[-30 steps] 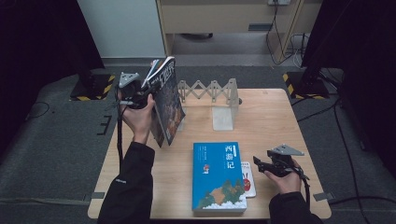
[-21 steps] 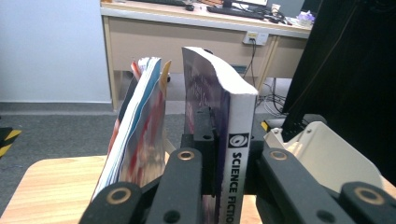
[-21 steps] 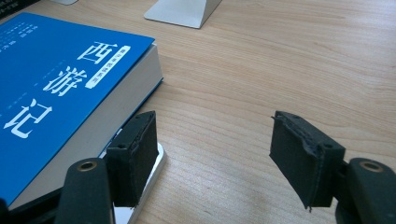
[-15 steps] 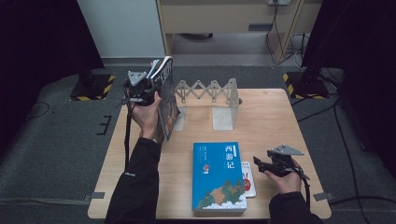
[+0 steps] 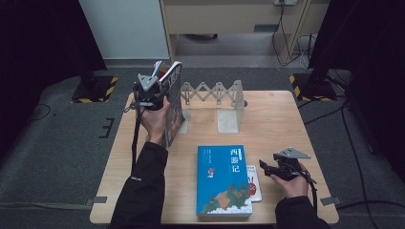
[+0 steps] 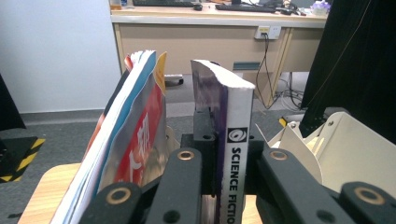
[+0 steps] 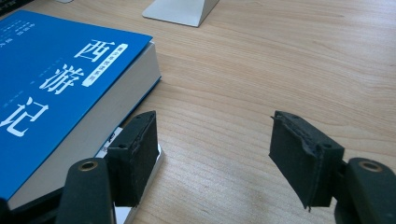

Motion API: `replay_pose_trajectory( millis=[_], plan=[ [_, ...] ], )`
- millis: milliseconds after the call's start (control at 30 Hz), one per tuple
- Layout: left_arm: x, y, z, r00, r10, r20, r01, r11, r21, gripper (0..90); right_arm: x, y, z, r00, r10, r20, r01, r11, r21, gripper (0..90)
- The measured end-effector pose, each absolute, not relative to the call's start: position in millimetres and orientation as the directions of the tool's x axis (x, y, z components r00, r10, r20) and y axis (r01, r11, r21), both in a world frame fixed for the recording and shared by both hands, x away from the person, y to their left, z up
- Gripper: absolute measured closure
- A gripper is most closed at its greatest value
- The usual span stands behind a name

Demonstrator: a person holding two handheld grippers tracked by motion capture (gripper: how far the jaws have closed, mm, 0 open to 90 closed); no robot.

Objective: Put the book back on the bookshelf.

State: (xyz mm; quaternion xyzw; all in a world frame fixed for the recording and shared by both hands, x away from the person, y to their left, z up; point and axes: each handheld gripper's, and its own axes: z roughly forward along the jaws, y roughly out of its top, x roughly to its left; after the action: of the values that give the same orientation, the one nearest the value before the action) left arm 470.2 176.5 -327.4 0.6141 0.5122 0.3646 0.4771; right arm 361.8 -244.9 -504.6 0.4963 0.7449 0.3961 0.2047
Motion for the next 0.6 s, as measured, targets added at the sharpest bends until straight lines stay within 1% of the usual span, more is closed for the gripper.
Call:
replay_pose_trajectory(
  millis=[133,333,467,600],
  plan=[
    [467.0,172.5,-327.7,0.216,0.976,-0.036,0.281,-0.027,0.959,81.5,361.9,-245.0,-504.5,-0.426,0.901,0.086,0.576,0.197,0.794,32.3],
    [464.5,173.8,-326.3,0.226,0.972,-0.064,0.284,-0.003,0.959,81.5,361.8,-244.7,-504.6,-0.425,0.901,0.087,0.576,0.195,0.794,32.6],
    [464.5,171.1,-330.8,0.226,0.972,-0.059,0.278,-0.006,0.961,81.6,361.9,-245.1,-504.5,-0.428,0.9,0.084,0.574,0.198,0.794,32.7],
    [467.7,172.0,-331.1,0.219,0.973,-0.072,0.273,0.01,0.962,81.6,362.1,-245.1,-504.7,-0.427,0.9,0.085,0.574,0.198,0.795,32.9]
  ],
)
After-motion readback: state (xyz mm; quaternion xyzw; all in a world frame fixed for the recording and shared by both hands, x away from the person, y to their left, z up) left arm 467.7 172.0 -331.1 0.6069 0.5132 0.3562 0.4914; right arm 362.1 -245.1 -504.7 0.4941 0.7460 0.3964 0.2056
